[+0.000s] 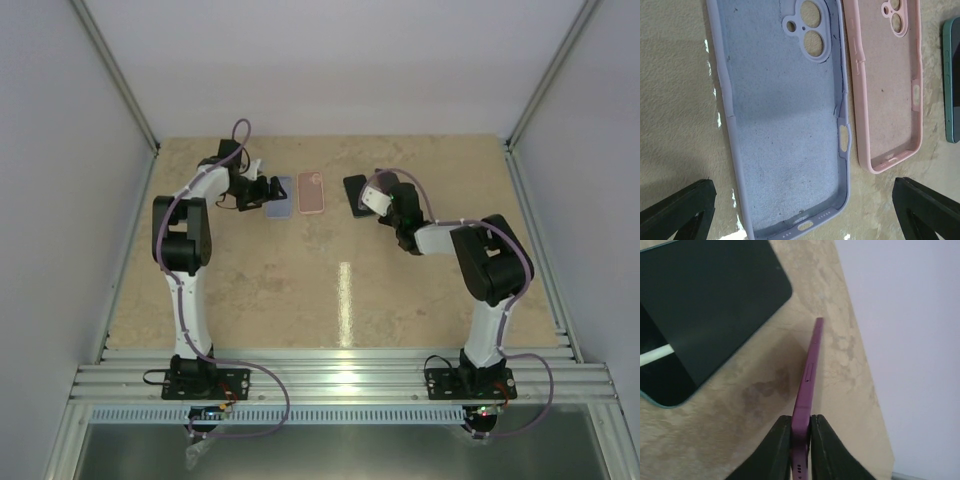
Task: Take the phone out of the phone case
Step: Place the phone at the center of the board.
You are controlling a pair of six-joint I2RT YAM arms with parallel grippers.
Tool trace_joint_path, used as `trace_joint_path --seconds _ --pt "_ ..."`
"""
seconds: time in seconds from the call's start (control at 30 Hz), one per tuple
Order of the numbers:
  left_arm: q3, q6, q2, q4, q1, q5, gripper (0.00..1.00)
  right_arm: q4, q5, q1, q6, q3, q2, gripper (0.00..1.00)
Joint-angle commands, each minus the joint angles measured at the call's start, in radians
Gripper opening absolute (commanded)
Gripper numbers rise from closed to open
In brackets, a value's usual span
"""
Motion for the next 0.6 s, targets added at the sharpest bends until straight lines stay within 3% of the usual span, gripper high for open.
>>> trace_joint_path --seconds 0.0,0.07,0.23,0.37,0.57 --pt "-0.01 -0.001 -0.034 -0.008 0.0 0.02 1.0 -0.032 0.035 0.024 0.026 -0.016 0.065 0.17" --pt "-0.006 -0.003 -0.033 -0.008 0.001 0.021 1.0 -0.03 0.033 0.03 0.033 -0.026 0.069 0.24" --pt "-0.004 -0.009 -0.03 -0.005 0.001 0.022 0.99 -0.032 0.029 0.042 0.039 -0.037 0.079 0.29" --pt "-0.005 -0.008 -0.035 -0.005 0.001 0.019 0.99 -0.052 0.025 0.043 0.053 -0.034 0.08 0.4" --pt "0.006 0.01 -0.062 -0.031 0.003 0.006 1.0 -0.172 -0.014 0.048 0.11 -0.018 -0.002 0.69"
